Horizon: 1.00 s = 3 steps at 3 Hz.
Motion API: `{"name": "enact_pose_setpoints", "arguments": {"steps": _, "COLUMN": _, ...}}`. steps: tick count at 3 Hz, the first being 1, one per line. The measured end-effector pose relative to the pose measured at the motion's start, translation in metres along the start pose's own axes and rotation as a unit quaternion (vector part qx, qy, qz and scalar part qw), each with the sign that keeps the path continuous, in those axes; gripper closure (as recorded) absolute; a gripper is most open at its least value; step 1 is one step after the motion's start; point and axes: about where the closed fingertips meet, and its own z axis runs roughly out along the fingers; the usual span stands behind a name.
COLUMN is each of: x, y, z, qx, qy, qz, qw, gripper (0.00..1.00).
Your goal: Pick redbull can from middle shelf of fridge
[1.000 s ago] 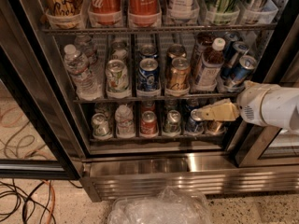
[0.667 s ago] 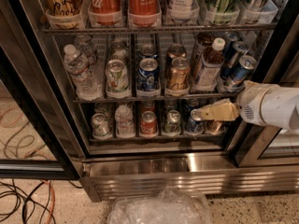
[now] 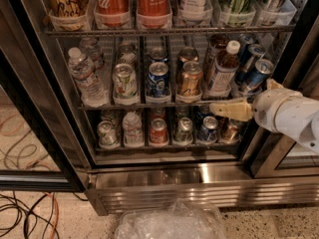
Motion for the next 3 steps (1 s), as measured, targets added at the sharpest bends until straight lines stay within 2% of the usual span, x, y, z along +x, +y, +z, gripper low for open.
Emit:
{"name": "enact_pose_setpoints", "arguments": {"steps": 1, "x": -0.016, "y": -0.019, "z": -0.001, "qx": 0.047, "qy": -0.061, "qz": -0.002, "qw": 0.997, "gripper": 0.0}}
{"name": "enact_pose_setpoints", "arguments": {"steps": 2, "x": -0.021, "y": -0.027, "z": -0.006, "qx": 0.079, "qy": -0.109, "qz": 0.0, "qw": 0.9909, "gripper": 0.0}}
{"name": "enact_pose_setpoints", "arguments": {"steps": 3, "x": -0.02, "y": 0.003, "z": -0.003, "qx": 0.077, "qy": -0.162, "qz": 0.012, "qw": 0.9838, "gripper": 0.0}}
